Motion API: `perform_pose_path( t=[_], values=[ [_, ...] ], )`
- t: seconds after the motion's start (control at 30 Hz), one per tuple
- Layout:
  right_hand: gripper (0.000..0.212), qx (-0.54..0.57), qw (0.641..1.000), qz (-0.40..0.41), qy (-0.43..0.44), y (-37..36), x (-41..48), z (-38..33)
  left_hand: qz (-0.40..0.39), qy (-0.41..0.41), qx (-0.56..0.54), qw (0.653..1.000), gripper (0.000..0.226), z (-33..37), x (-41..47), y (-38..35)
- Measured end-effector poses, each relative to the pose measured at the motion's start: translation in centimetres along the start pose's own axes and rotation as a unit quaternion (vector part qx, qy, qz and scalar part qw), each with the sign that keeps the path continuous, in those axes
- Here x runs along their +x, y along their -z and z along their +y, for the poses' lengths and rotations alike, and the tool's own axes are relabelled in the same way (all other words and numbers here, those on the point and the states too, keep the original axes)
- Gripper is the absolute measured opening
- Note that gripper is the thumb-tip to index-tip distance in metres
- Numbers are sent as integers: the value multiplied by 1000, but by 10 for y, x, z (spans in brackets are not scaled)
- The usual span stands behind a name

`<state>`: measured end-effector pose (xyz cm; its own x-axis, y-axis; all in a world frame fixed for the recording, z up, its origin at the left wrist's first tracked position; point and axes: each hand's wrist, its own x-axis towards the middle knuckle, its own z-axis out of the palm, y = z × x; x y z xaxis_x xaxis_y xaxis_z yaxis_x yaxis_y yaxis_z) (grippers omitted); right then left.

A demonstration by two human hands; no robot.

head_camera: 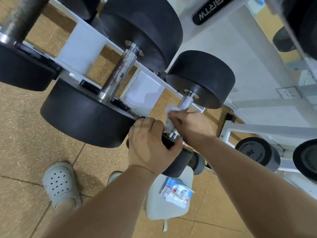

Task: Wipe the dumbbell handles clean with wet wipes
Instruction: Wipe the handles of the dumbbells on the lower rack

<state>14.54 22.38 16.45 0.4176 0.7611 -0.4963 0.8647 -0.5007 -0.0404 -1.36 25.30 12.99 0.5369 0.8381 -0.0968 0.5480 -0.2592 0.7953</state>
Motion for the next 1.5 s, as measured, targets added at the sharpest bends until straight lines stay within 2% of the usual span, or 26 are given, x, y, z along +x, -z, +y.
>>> perform_pose_path(
  t=[0.1,0.17,0.27,0.3,0.43,0.53,0.63,0.73,0.8,1.07,1.17,1.23,1.33,1.43,1.5],
  values=[
    [32,-87,991,-45,89,9,-6,2,-8,9,5,1000,43,0,0,-1],
    [32,-102,993,-17,50,11,10,10,-9,9,3,1000,43,0,1,0],
    [30,14,992,128,-8,1,27,27,-10,5,16,1000,45,2,1,1],
    [28,55,988,146,-6,-4,25,30,-11,3,19,1000,44,2,1,1],
    [22,236,969,38,55,-31,-7,36,-12,-5,29,1000,38,0,0,-2],
    [26,227,966,57,113,-48,-10,45,-17,-22,45,999,38,-2,0,-5],
    [34,175,966,134,132,-55,4,50,-21,-56,45,997,37,-3,1,-5],
    [28,237,939,232,95,-54,12,55,-46,-64,53,995,38,-2,3,-3],
    [25,280,922,261,61,-55,13,58,-56,-74,56,994,38,-3,3,-3],
    [36,406,894,161,100,-81,-16,64,-91,-54,34,994,45,-2,6,-1],
    [39,411,884,196,109,-86,-5,63,-84,-48,19,995,46,-4,7,-3],
    [36,428,863,249,102,-85,9,64,-82,-62,26,994,47,-7,7,-5],
    [29,449,830,325,66,-81,26,73,-81,-33,1,996,43,-6,7,-5],
    [29,506,793,331,71,-89,25,68,-75,-27,-18,997,40,-6,6,-6],
    [29,502,789,335,115,-99,16,64,-73,-35,-25,996,48,-5,6,-6]
  ],
)
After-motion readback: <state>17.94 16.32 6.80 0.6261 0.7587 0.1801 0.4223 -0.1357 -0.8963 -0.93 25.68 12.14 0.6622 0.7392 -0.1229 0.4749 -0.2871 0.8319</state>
